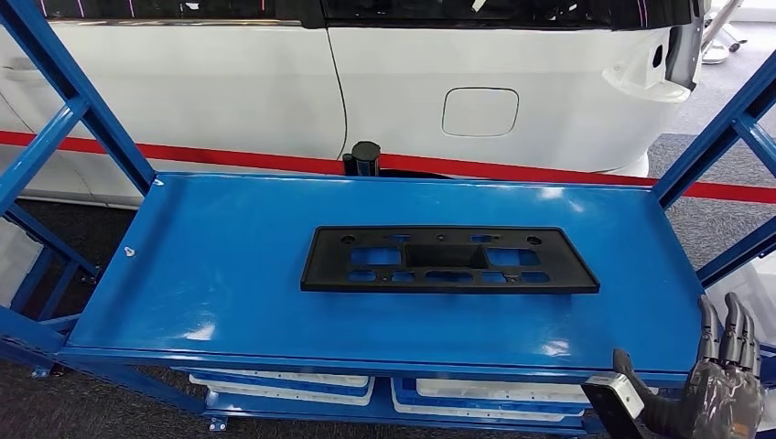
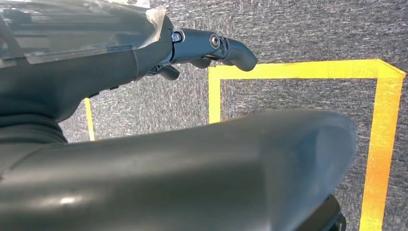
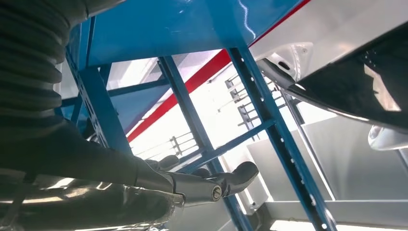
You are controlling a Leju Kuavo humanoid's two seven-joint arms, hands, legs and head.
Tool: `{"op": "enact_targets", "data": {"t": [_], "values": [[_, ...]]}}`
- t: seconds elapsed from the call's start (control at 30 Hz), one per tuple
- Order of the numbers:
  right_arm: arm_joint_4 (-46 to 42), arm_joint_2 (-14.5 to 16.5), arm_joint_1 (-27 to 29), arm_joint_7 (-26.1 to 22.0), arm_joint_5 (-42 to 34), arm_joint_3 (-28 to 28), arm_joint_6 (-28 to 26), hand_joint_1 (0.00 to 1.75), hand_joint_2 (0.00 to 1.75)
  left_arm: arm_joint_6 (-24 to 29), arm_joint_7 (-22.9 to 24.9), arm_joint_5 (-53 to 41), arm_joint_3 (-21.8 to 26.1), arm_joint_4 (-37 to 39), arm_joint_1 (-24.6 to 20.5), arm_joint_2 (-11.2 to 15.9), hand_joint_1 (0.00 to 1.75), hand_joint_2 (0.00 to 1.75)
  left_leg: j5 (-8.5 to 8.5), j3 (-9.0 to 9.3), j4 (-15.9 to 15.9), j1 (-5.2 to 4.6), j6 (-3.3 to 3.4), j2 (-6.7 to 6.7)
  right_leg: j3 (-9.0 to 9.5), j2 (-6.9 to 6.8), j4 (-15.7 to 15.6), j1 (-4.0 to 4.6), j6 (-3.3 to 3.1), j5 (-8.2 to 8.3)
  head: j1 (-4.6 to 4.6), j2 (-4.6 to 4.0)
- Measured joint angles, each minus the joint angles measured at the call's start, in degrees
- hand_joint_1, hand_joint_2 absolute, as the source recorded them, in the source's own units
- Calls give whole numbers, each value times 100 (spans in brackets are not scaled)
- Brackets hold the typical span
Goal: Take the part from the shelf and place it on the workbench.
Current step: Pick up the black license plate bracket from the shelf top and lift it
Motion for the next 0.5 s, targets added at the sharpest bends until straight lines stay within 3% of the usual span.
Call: {"op": "enact_targets", "data": {"t": [0.5], "values": [[81, -379, -60, 237, 453, 190, 278, 0, 175, -5, 12, -39, -4, -7, -7, -3, 0, 0, 0, -1, 0, 0, 0, 1, 0, 0, 0, 0, 0, 0, -1, -1]]}}
